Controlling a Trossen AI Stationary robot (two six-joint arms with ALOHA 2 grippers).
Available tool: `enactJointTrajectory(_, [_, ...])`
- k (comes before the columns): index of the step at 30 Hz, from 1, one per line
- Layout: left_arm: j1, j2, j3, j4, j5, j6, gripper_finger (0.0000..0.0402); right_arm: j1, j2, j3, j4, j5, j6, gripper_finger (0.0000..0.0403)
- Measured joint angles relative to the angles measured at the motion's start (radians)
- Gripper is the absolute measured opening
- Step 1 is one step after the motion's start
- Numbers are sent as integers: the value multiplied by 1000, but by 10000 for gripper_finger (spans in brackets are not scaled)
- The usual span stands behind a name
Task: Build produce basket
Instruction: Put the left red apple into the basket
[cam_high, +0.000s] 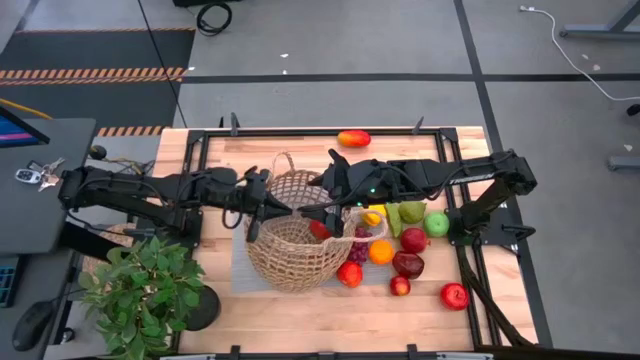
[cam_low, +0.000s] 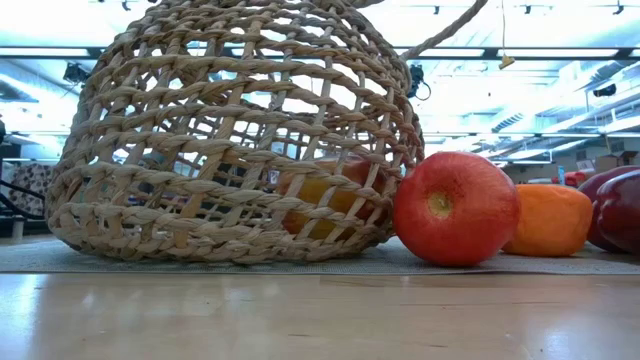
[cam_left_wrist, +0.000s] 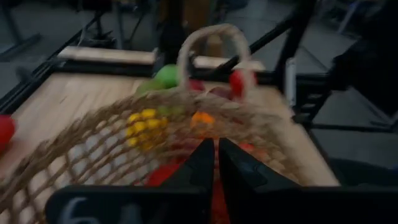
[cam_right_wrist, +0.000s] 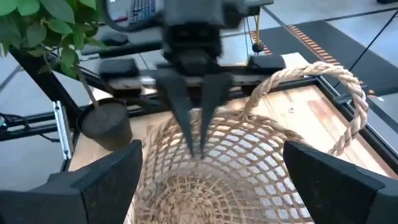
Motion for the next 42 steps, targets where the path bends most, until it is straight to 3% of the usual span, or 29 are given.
enactJointTrajectory(7, [-58, -135, 39, -31, 73, 48, 34, 44, -17, -3, -108, 33, -17, 392])
enactJointTrajectory(15, [-133, -335, 26, -131, 76, 120, 30, 166, -94, -25, -128, 138, 14, 385])
enactJointTrajectory(30, [-204, -680, -386, 21, 60, 26, 30, 524, -37, -61, -125, 499, 174, 375])
enactJointTrajectory(42, [-203, -880, -576, 90, 31, -15, 35, 635, 142, -62, -261, 606, 536, 375])
